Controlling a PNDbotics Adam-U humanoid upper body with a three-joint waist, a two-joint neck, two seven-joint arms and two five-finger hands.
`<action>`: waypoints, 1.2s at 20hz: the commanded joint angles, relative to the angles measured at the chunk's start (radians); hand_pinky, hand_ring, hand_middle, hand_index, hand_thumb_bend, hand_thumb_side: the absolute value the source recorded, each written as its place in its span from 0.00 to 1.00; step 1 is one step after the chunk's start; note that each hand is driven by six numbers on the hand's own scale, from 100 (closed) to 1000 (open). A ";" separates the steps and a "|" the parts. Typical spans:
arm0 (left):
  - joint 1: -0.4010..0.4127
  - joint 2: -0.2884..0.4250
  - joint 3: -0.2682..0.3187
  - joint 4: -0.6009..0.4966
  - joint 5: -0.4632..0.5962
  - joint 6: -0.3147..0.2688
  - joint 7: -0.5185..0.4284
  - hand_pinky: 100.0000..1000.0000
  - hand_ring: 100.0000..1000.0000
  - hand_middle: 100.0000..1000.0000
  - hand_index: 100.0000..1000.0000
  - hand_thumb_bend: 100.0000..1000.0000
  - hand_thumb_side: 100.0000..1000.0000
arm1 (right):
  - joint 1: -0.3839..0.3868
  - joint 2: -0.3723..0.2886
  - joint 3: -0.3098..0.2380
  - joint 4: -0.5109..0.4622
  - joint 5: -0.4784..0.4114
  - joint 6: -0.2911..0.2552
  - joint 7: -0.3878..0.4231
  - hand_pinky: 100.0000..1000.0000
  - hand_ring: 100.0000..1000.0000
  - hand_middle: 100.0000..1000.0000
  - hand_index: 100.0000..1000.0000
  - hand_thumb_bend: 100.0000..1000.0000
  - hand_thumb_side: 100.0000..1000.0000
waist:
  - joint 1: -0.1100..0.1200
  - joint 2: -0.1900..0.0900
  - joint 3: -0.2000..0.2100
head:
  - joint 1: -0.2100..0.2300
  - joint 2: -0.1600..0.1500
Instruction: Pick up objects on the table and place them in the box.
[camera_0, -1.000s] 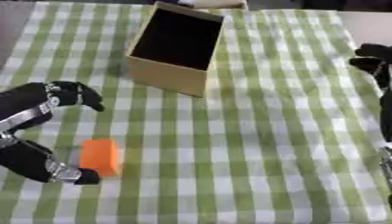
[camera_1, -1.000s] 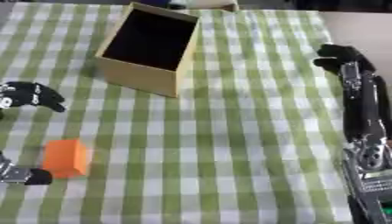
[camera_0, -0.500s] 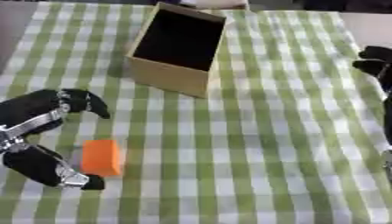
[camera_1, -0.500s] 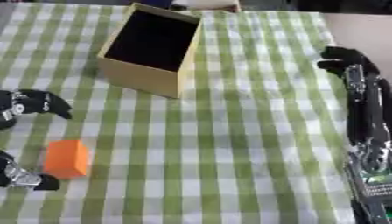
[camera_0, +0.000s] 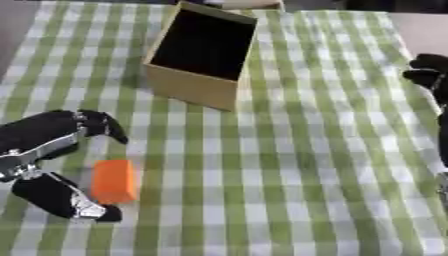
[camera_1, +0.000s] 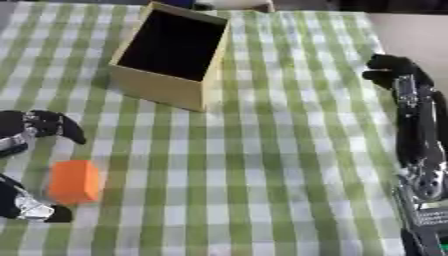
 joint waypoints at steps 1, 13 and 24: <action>-0.017 0.007 0.003 0.005 -0.013 0.009 -0.001 0.78 0.80 0.76 0.79 0.71 0.42 | -0.008 -0.012 0.000 -0.021 0.001 -0.001 0.002 0.79 0.68 0.65 0.74 0.00 1.00 | 0.002 -0.012 -0.002 | 0.004 -0.012; -0.015 -0.012 -0.013 0.082 -0.052 -0.006 0.011 0.76 0.79 0.75 0.79 0.65 0.38 | -0.010 -0.010 0.000 -0.021 -0.001 -0.001 0.004 0.79 0.68 0.65 0.74 0.00 1.00 | -0.002 -0.002 -0.005 | 0.007 -0.020; -0.011 -0.008 -0.018 0.064 -0.056 -0.028 0.033 0.64 0.66 0.62 0.65 0.64 0.36 | -0.012 -0.010 0.000 -0.021 -0.003 0.000 0.005 0.80 0.68 0.65 0.74 0.00 1.00 | -0.001 -0.001 -0.005 | 0.006 -0.021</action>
